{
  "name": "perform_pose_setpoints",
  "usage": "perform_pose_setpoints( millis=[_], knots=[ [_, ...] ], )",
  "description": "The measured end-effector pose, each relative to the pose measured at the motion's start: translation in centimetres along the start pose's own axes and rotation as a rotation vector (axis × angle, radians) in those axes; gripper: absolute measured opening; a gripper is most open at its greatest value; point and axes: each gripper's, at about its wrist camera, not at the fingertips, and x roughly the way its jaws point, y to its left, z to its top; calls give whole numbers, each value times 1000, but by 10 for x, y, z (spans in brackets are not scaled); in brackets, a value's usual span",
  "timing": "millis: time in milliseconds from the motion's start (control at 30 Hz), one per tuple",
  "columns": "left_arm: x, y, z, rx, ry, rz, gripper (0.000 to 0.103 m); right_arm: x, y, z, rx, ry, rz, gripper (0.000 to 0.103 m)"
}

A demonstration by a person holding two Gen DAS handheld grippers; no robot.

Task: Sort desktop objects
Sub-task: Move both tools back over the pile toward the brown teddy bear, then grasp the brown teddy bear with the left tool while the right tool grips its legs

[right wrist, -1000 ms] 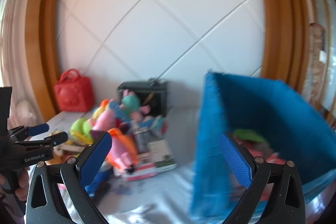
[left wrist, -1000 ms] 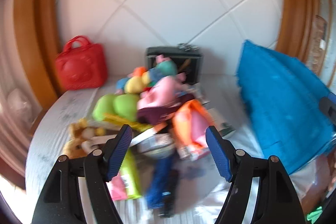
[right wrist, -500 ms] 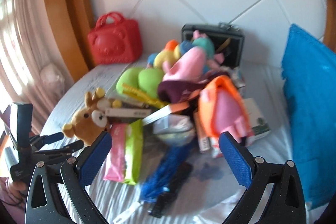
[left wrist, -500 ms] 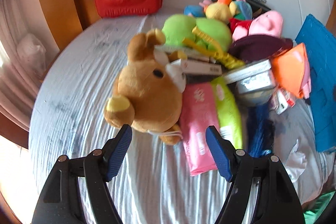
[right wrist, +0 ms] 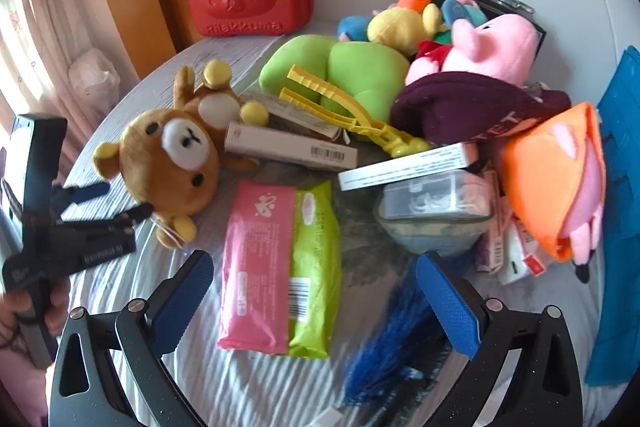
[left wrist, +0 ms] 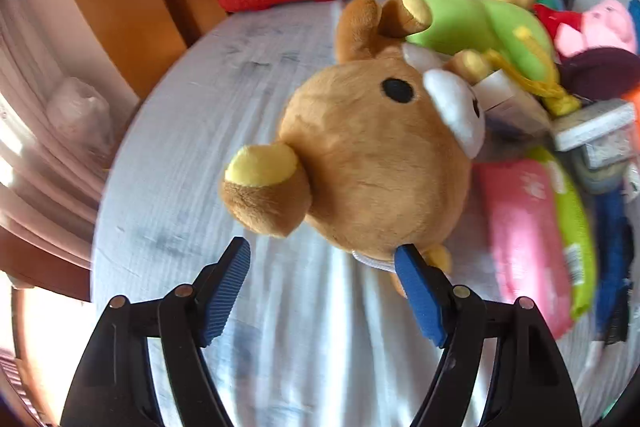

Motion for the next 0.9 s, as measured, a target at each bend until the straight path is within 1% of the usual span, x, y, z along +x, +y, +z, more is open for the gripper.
perform_pose_setpoints(
  millis=[33,67,100,133,233,300,367,433,500,567,600,667,700,733,767,800,833,867,900],
  knots=[
    [3,11,4,-6,-1,56,75,2,3,1,-2,3,7,103],
    [6,23,7,-14,-4,130,75,4,5,2,-7,3,17,103],
    [7,34,10,-28,-6,170,75,5,8,4,-11,3,25,103],
    [7,46,12,-56,-4,162,75,6,10,5,-14,4,33,103],
    [-9,67,10,-146,-13,40,75,9,17,10,-28,2,64,103],
    [-21,67,5,-181,-41,-2,75,13,21,17,-36,10,80,103],
    [-29,66,5,-234,-48,-65,75,15,25,25,-49,18,88,103],
    [-34,59,12,-286,-70,-114,75,18,28,34,-61,23,93,103],
    [-31,54,25,-312,-70,-141,75,20,31,42,-71,28,100,103],
    [-20,43,39,-345,-40,-169,75,21,32,51,-82,26,99,103],
    [-11,38,43,-341,-10,-173,75,22,32,56,-85,23,98,103],
    [14,20,40,-323,71,-188,75,26,32,67,-89,27,97,102],
    [23,14,36,-302,96,-175,75,29,32,72,-96,30,98,93],
    [32,9,28,-263,115,-134,73,32,33,78,-108,33,101,78],
    [40,9,21,-245,131,-116,73,36,35,85,-121,38,101,71],
    [47,14,14,-246,151,-99,73,40,37,90,-131,43,104,59],
    [54,23,6,-257,168,-73,72,43,40,93,-142,49,109,55],
    [59,36,-1,-270,178,-37,71,47,43,97,-155,54,116,55],
    [63,51,-9,-285,186,9,68,51,47,100,-165,52,123,55]
  ],
)
